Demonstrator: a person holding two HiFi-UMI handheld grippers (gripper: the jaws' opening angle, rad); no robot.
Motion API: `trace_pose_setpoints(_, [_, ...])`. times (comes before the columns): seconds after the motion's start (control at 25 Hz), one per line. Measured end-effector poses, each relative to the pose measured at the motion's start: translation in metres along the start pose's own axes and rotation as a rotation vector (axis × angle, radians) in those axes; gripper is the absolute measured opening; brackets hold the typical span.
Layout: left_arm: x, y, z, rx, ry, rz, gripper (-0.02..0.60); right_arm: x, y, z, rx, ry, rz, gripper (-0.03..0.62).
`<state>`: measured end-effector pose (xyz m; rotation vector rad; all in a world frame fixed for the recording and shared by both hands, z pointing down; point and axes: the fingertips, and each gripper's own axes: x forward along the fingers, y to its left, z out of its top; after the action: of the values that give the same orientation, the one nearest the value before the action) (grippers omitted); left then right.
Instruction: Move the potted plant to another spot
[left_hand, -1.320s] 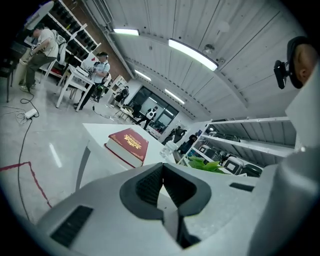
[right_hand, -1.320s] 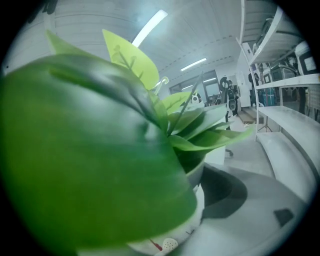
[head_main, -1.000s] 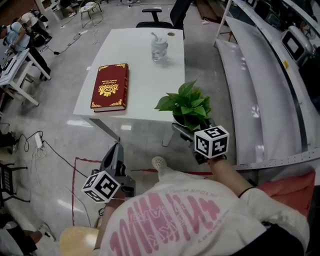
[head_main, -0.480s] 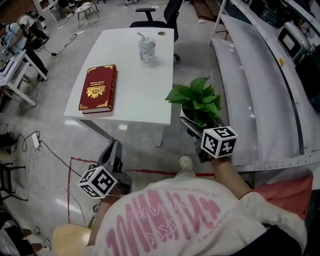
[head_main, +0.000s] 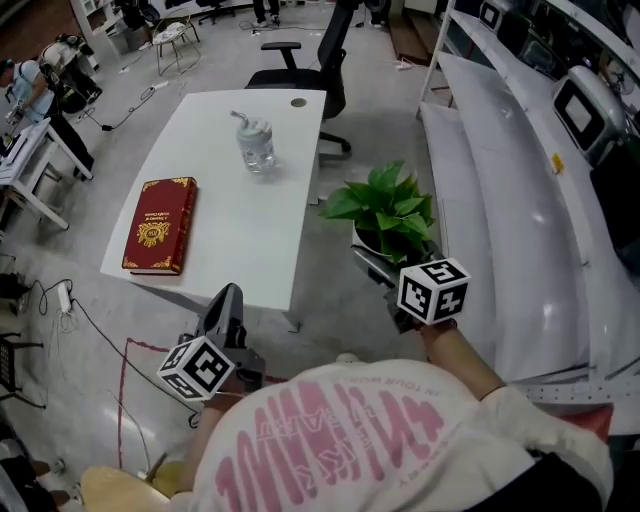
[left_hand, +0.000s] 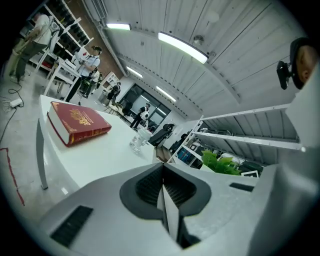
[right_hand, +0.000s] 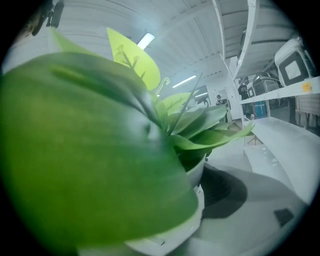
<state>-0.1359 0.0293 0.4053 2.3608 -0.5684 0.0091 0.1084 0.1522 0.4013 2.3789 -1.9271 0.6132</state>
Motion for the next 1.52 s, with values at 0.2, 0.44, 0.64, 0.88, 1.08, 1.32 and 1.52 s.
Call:
trace_pose_setpoints(0.2, [0.044,-0.027,-0.003,0.015,-0.090,-0.003,0.003,0.016,-0.048,0.022,-0.019,-0.009,0.057,0.509])
trace_pose_setpoints(0.44, [0.079,-0.038,-0.014,0.026,-0.093,0.046,0.003,0.028,-0.077,0.044,-0.006,-0.043,0.107,0.509])
trace_pose_setpoints(0.64, [0.107,-0.040,-0.021,0.021,-0.036,0.034,0.003,0.034,-0.087,0.046,0.004,-0.046,0.129,0.509])
trace_pose_setpoints(0.88, [0.139,-0.031,-0.018,0.011,0.008,0.025,0.003,0.055,-0.105,0.048,0.022,-0.028,0.128,0.509])
trace_pose_setpoints(1.08, [0.178,-0.027,-0.005,0.011,0.016,-0.003,0.003,0.088,-0.123,0.061,0.043,-0.021,0.132,0.509])
trace_pose_setpoints(1.32, [0.234,-0.013,0.019,0.019,0.029,-0.010,0.003,0.142,-0.141,0.087,0.040,-0.009,0.145,0.509])
trace_pose_setpoints(1.52, [0.284,-0.016,0.040,0.035,0.057,-0.057,0.003,0.180,-0.154,0.111,0.031,0.000,0.156,0.509])
